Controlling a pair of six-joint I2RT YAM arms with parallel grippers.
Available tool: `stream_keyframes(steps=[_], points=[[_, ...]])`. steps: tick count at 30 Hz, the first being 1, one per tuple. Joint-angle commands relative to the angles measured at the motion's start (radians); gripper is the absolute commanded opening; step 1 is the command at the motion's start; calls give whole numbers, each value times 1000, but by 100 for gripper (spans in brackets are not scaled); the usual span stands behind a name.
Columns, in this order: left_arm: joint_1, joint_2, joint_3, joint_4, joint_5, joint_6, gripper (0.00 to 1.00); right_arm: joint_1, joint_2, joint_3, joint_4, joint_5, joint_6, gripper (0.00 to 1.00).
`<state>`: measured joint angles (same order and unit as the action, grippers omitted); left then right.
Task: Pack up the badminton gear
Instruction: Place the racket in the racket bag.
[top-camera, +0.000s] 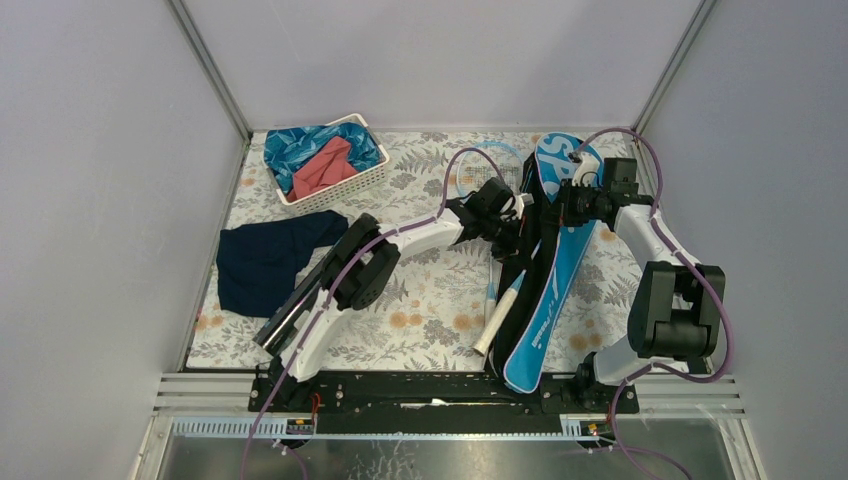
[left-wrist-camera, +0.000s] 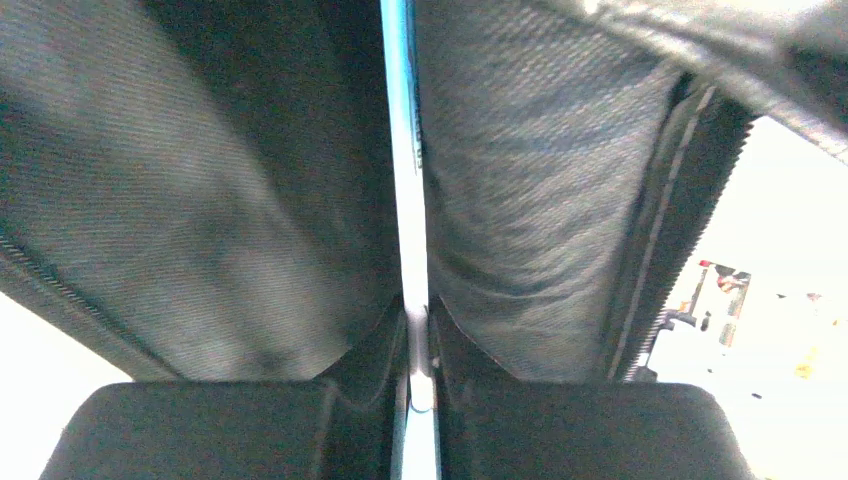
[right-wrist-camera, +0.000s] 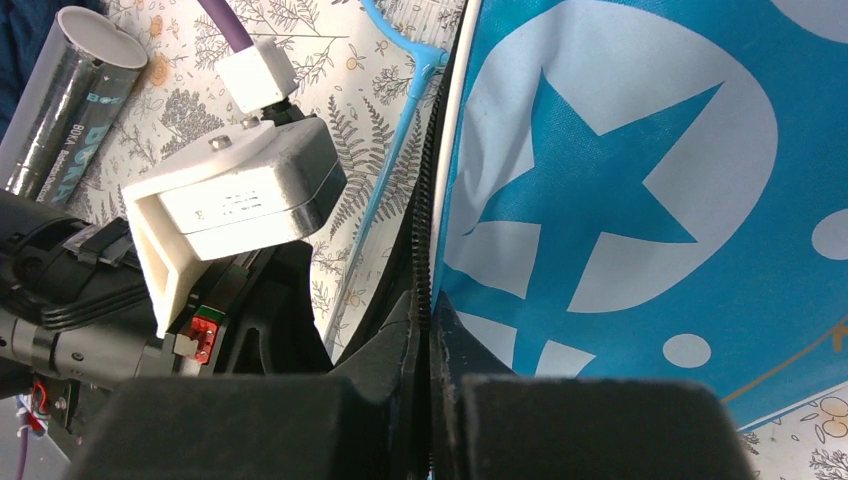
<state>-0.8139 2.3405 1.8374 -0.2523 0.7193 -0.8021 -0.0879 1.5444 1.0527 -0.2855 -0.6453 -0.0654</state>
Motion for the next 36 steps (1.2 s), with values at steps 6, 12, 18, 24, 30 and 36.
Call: stream_keyframes(steps=[6,12,18,24,30,36], points=[[-26,53,25,235,-14,-162,0,8,-46,-13,64,-97,104,0],[-33,90,52,248,-34,-151,0,7,-32,2,57,-120,117,0],[-35,112,64,303,-3,-168,3,8,-17,17,60,-137,140,0],[-39,85,44,304,40,-75,26,7,-7,55,52,-104,136,0],[-32,4,9,187,55,137,51,0,-10,116,13,15,123,0],[-13,-108,-27,76,89,338,64,-20,-32,141,-11,141,118,0]])
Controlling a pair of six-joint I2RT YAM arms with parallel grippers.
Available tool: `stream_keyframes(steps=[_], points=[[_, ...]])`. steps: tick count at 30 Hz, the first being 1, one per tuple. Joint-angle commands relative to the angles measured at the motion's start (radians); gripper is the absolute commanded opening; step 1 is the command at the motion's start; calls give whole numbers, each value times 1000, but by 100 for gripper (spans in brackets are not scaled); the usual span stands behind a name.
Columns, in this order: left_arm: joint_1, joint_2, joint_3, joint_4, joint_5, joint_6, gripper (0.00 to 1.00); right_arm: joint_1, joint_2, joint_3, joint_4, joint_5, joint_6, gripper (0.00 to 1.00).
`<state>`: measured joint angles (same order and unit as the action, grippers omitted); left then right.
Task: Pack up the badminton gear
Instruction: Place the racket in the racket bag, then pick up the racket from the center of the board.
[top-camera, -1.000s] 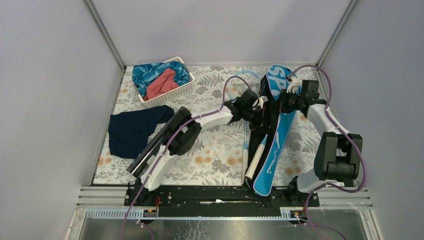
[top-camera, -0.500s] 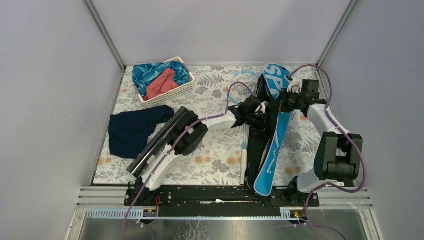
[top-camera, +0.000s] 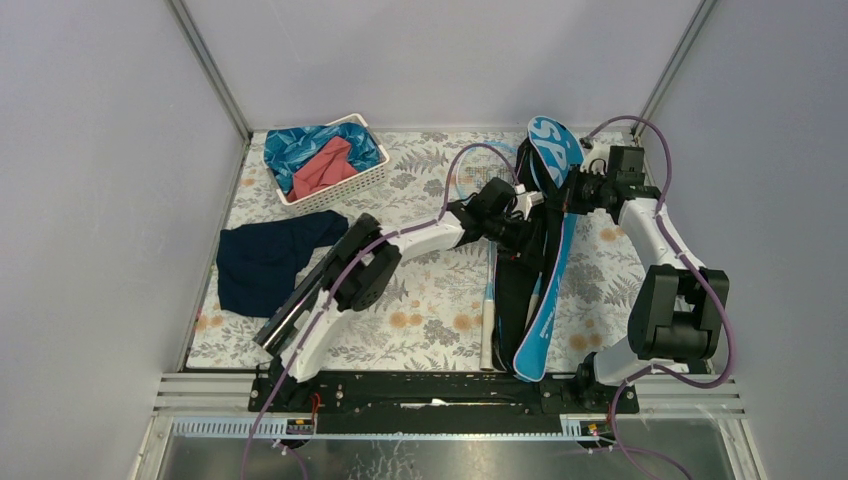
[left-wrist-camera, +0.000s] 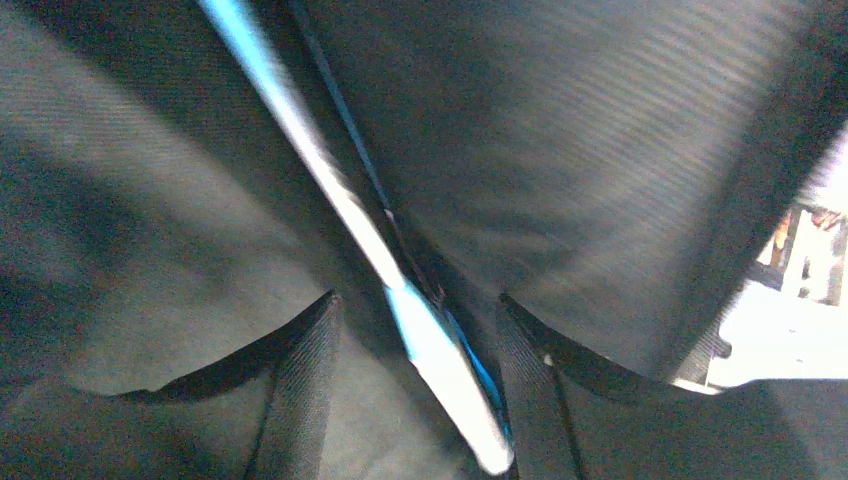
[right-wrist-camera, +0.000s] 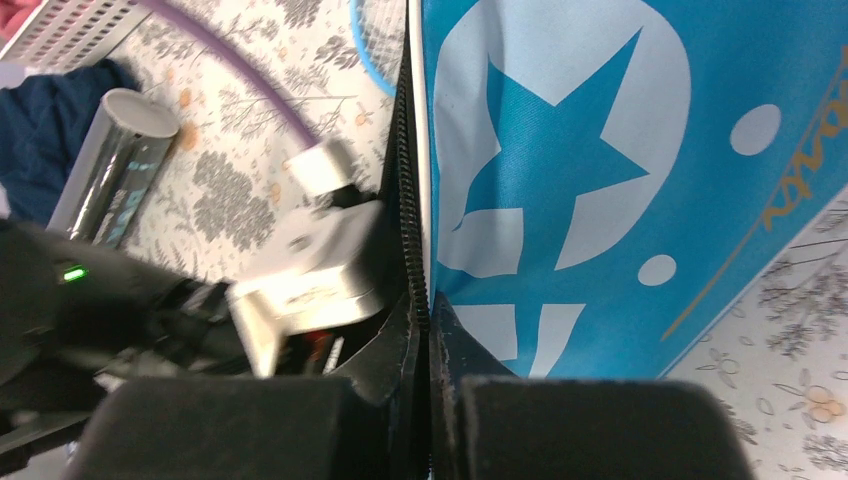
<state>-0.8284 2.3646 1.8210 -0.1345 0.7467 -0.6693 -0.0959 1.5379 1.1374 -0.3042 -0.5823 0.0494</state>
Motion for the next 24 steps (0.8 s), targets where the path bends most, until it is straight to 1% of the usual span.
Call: stream_keyframes(steps=[1,6,11,13,17,21,24], points=[[3,-158,-15,-63,74,253,66,-15,-30,58,5,89,3,0],[18,-265,-67,-168,77,421,76,-33,-46,53,-1,108,0,0],[61,-340,-171,-169,-4,459,78,-49,-58,53,-4,96,-24,0],[70,-350,-194,-168,-85,468,77,-54,-67,50,-6,94,-37,0],[71,-337,-214,-147,-302,462,76,-60,-84,44,-7,97,-45,0],[69,-255,-153,-166,-475,427,76,-68,-109,27,-2,100,-45,0],[68,-183,-98,-176,-563,413,76,-72,-129,9,6,98,-76,0]])
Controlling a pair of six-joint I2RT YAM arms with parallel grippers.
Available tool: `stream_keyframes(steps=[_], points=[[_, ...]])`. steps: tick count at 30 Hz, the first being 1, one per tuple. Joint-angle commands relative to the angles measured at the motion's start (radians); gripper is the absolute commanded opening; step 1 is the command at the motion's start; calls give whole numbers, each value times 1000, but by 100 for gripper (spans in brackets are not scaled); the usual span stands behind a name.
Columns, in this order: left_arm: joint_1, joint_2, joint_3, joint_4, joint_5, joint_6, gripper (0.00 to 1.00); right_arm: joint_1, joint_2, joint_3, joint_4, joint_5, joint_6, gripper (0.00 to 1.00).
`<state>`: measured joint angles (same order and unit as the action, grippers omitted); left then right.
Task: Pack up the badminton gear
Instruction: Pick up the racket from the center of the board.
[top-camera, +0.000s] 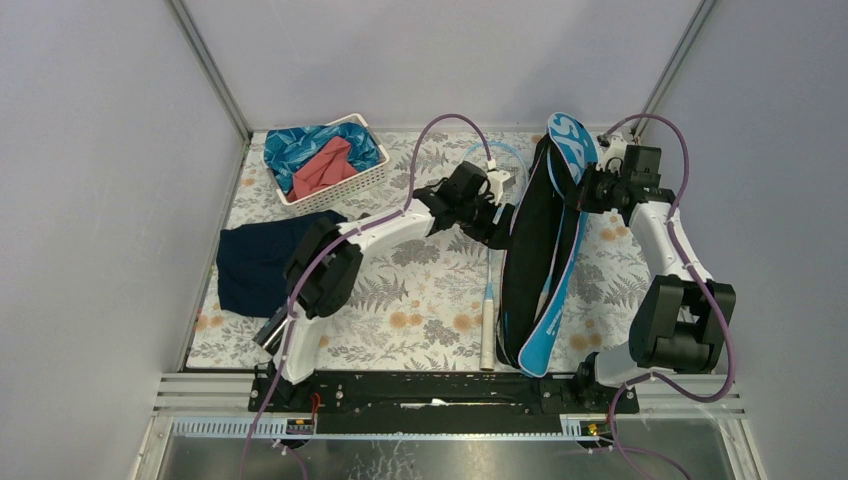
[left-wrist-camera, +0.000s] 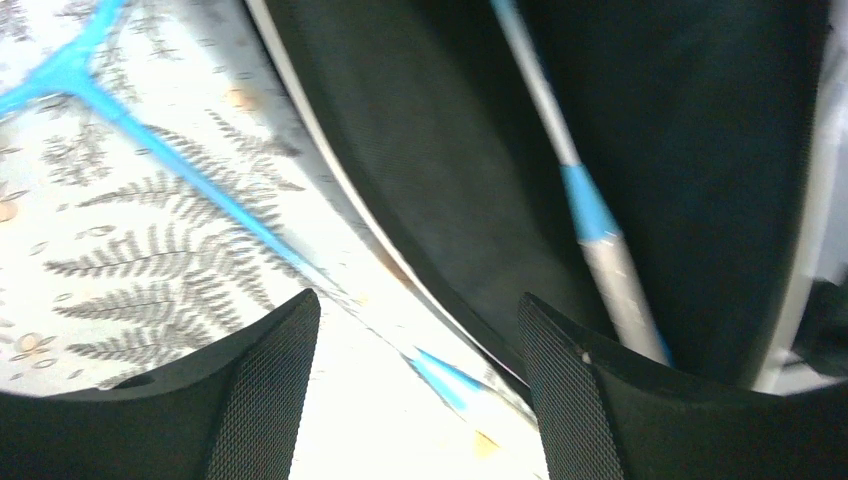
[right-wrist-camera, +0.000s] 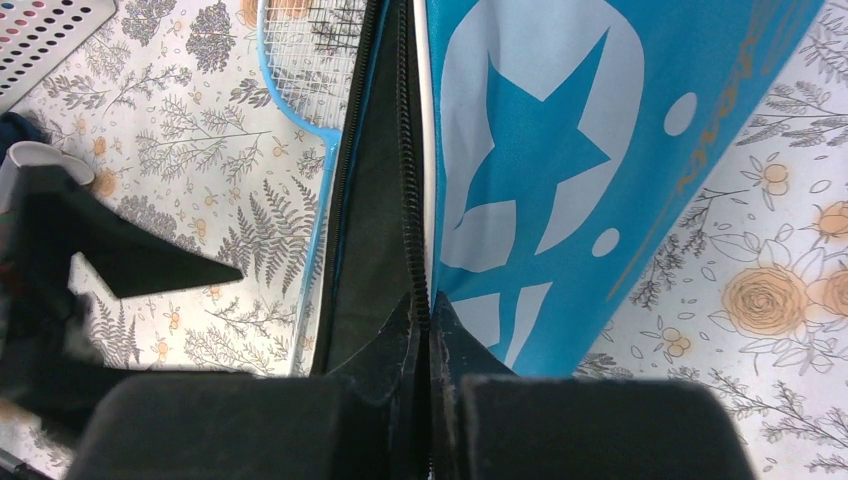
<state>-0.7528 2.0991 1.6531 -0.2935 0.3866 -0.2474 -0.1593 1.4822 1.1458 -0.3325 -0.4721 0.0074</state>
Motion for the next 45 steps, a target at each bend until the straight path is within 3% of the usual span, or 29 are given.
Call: stream_keyframes(steps=[1,7,18,30,45], points=[[-8,103,89,-20,-237,-17,76,-9,-79,-9,38,-14,-35,0],[-13,226,216,-75,-351,-48,76,-15,-98,-25,48,-38,-35,0],[-1,293,251,-57,-339,-99,64,-34,-114,-44,53,-45,-53,0],[16,151,107,42,-299,-99,72,-44,-89,-48,56,-39,-55,0],[-2,327,278,-86,-380,-83,67,-54,-119,-59,62,-66,-39,0]])
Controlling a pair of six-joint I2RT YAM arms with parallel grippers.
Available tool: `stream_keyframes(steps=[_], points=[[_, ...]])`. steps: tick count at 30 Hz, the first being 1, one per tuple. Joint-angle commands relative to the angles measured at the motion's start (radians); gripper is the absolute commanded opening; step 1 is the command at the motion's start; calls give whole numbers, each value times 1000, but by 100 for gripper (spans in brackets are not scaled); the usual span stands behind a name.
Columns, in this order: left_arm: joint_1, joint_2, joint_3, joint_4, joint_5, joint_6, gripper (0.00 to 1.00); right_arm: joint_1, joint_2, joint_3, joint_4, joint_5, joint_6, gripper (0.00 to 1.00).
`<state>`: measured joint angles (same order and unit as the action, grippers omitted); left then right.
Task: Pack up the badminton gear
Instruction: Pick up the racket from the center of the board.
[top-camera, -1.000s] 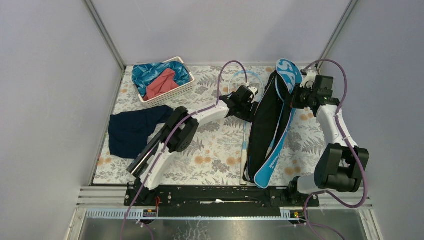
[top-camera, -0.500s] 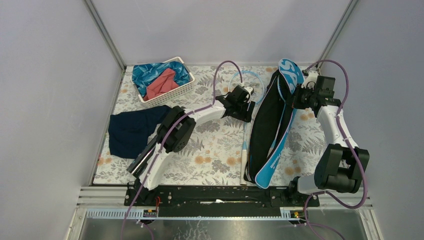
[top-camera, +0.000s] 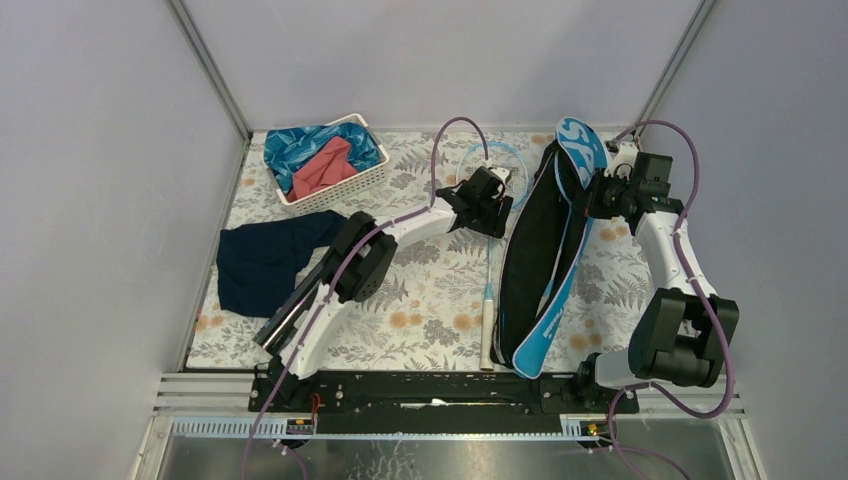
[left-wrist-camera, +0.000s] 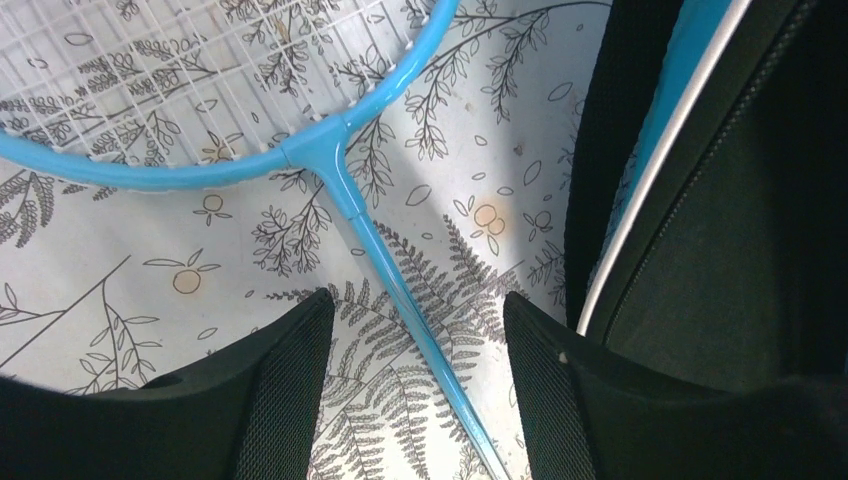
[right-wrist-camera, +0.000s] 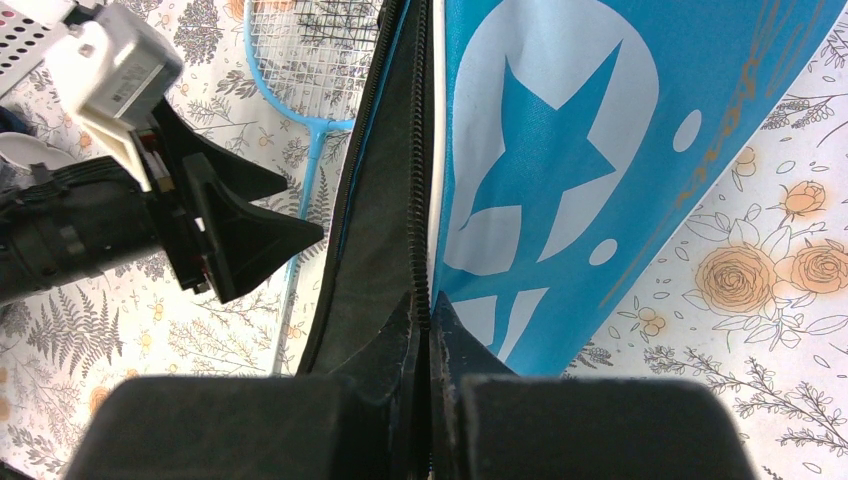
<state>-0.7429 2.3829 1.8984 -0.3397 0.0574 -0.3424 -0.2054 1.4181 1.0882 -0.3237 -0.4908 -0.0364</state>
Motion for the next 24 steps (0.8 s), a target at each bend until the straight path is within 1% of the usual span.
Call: stream_keyframes(steps=[1,5,11,14,18,24], points=[[-15,47,32,-41,-54,21,67,-8,-58,-4,56,-51,7,0],[-26,56,22,-45,-126,51,66,-9,-58,-8,58,-73,10,0],[-42,57,-28,-37,-179,70,65,-11,-49,-11,62,-101,15,0],[-59,64,-36,-37,-254,81,65,-11,-45,-11,61,-111,16,0],[-69,70,-44,-36,-287,83,64,-11,-44,-13,63,-115,18,0],[-68,73,-71,-43,-337,62,55,-11,-47,-12,63,-115,18,0]])
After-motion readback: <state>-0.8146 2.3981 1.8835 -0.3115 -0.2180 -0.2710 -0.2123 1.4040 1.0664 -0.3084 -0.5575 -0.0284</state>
